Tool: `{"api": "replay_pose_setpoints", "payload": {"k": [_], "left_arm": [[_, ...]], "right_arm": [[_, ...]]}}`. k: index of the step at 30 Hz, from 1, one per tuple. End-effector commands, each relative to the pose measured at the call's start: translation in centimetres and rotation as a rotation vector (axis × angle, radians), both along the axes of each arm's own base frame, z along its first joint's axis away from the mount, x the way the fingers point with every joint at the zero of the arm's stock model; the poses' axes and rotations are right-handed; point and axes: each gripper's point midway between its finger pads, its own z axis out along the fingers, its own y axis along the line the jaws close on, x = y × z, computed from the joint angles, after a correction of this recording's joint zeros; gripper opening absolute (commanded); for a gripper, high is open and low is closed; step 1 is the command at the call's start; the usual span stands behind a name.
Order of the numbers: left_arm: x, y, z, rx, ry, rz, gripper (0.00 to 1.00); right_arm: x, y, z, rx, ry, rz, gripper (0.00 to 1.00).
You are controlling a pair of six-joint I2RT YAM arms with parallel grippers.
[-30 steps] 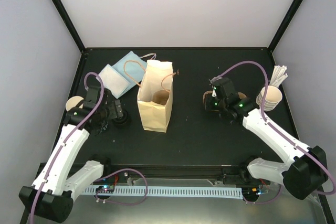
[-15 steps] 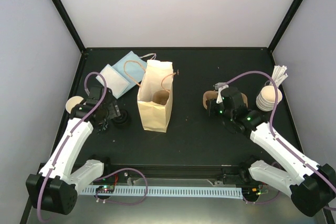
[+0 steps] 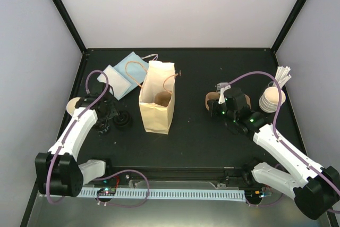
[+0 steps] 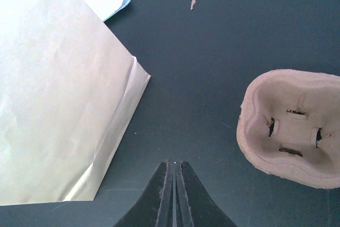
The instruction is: Pack the takeout coffee
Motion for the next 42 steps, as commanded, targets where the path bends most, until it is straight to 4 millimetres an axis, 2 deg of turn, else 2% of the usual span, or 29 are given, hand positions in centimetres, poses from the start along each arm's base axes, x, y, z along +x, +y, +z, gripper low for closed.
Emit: {"api": "replay_pose_setpoints", "payload": {"k": [1,10,16,21,23,27,28,38,42], "left_arm": [[0.4,0.1,-1.1,-0.041,0.029,0.046,0.67],[0.3,0.4,-2.2,-0.070,0.054,0.093,0.52],[0.3,0.4,-2.5,-0.081,0.056,0.095,0.38],[0.3,0.4,-2.8,-0.083,0.067,0.095,0.32],[0.3,0.5,-2.8,-0.079,0.070,0.099,0.25],[0.1,0.7,-2.7,-0.069,0.072,0.106,0.04],[0.1,0.7,-2.6,-0.069,0.070,0.107,0.02],[-1.4,0.7,-0.8,-0.071,0.098,0.126,0.02],[-2.3,1.1,1.0,-0.040,0.094,0.135,0.02]], "right_arm": [[0.4,0.0,1.4,0.030,-0.047,-0.007,0.07],[0.3,-0.1,2.5,0.054,-0.086,-0.007,0.09],[0.3,-0.3,2.1,0.045,-0.078,-0.014,0.09],[0.1,-0.3,2.0,0.044,-0.074,-0.016,0.09],[0.1,-0.4,2.1,0.045,-0.079,-0.018,0.09],[0.0,-0.6,2.1,0.043,-0.083,-0.023,0.09],[0.0,-0.6,2.1,0.041,-0.083,-0.024,0.09],[0.0,-0.6,2.1,0.044,-0.081,-0.023,0.10],[0.0,-0.4,1.9,0.050,-0.074,-0.019,0.10]]}}
